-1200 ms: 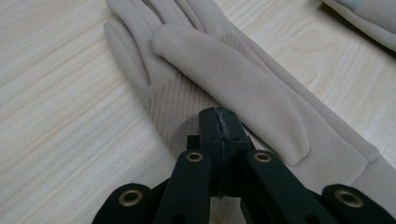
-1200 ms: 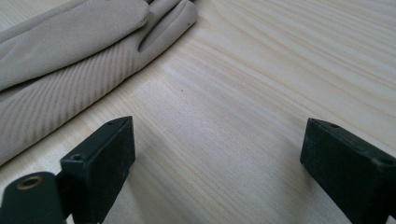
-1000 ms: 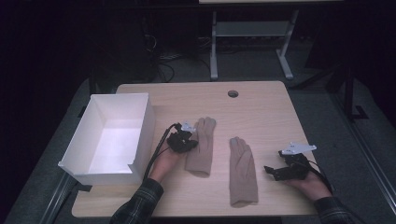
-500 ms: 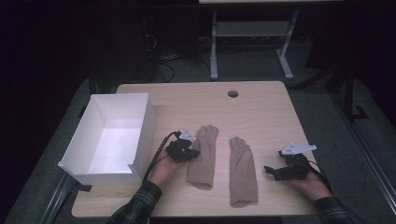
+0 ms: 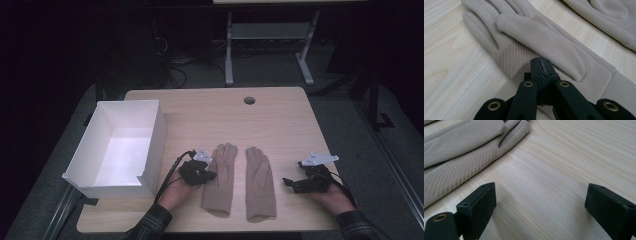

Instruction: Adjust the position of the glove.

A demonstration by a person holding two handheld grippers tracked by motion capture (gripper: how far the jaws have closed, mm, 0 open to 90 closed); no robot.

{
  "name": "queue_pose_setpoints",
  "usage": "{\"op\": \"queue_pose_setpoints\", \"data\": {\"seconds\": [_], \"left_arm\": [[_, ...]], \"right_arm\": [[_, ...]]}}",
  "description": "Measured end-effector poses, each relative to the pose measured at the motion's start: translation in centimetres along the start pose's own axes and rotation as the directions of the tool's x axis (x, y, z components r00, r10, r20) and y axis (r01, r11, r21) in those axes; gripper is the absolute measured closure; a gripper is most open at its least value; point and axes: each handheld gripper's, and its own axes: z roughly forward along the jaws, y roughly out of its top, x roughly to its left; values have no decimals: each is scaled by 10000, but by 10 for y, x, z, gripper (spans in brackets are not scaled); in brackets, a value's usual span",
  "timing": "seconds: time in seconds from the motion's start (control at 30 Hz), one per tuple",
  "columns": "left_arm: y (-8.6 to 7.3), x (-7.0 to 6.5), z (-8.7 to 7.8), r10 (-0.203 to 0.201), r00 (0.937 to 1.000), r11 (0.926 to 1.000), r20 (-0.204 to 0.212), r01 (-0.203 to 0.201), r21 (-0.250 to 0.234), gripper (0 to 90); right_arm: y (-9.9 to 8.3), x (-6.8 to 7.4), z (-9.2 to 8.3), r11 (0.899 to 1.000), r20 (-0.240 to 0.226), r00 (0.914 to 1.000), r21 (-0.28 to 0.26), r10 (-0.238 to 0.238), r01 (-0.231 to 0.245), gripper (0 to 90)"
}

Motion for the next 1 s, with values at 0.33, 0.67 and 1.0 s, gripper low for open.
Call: {"op": "queue_pose_setpoints", "data": {"seconds": [0.33, 0.67, 1.0], "left_arm": [[0, 1, -8, -189, 9998, 9993, -115, 185, -335, 770], [-6, 20, -14, -920, 9940, 9947, -584, 890, -521, 579], [-6, 18, -4, -1037, 9943, 9937, -242, 1025, -445, 699]], "right_arm": [[0, 0, 0, 10000, -31, 10000, -14, -27, 27, 94], [0, 0, 0, 10000, -29, 10000, -14, -44, 44, 94], [0, 0, 0, 10000, -32, 10000, -17, -51, 50, 94]]}}
